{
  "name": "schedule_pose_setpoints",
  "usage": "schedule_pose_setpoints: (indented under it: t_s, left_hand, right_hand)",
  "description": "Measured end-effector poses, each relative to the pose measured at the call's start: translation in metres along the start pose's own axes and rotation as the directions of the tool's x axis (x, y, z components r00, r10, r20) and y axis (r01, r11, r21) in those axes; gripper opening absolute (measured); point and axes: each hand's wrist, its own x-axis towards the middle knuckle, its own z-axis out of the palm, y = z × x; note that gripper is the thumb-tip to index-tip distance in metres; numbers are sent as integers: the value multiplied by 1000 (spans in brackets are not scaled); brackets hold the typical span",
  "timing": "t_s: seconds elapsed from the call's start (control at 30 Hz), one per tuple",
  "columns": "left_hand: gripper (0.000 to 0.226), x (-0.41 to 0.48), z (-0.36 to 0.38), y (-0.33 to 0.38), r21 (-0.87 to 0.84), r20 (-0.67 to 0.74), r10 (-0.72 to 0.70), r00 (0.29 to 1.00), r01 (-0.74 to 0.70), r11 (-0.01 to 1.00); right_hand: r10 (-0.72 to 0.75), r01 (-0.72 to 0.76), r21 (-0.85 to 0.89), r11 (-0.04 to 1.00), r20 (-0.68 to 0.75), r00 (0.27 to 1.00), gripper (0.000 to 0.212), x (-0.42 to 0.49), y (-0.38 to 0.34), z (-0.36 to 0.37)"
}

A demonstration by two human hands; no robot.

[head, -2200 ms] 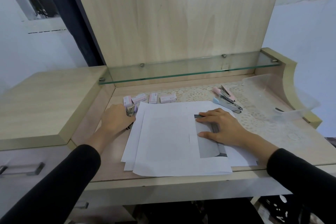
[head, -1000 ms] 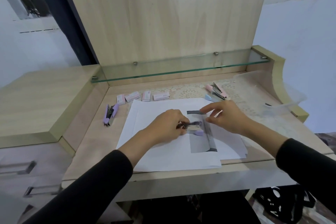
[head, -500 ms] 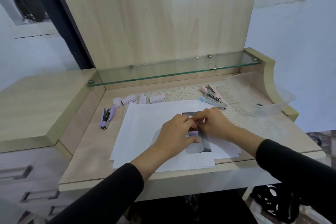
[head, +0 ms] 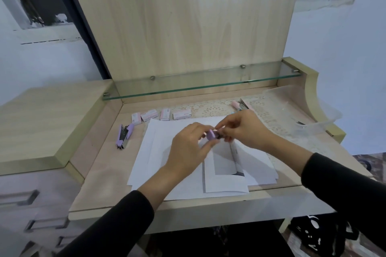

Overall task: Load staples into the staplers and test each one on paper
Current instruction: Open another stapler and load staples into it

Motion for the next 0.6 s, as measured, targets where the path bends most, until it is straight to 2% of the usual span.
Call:
schedule_pose_setpoints:
  t_s: [0.03,0.1,0.13,0.3,0.47,0.6]
  left_hand:
    - [23,5,-5,2,-116,-45,-107,993,101,988]
    - [26,15,-13,5,-320,-49,-313,949,282,905]
    - [27,18,-16,6,-354,-38,-362,931,327,876]
    - [24,24,-21,8,-392,26,-413,910,390,834]
    - [13,20,-12,3,-426,157,-478,864,496,757]
    - [13,21,-7,4,-445,188,-468,864,499,743]
  right_hand:
    - [-1,1,42,999,-12,1000,9,2,-7,-2]
    - [23,-21,174,985,-12,1000,8,6,-18,-6]
    - [36,-37,220,975,9,999,11,7,-22,-9]
    - [80,-94,187,978,78,994,25,9,-25,-6]
    - [107,-115,146,983,60,992,19,6,-10,5]
    - [130,-133,185,974,29,991,15,4,-4,9]
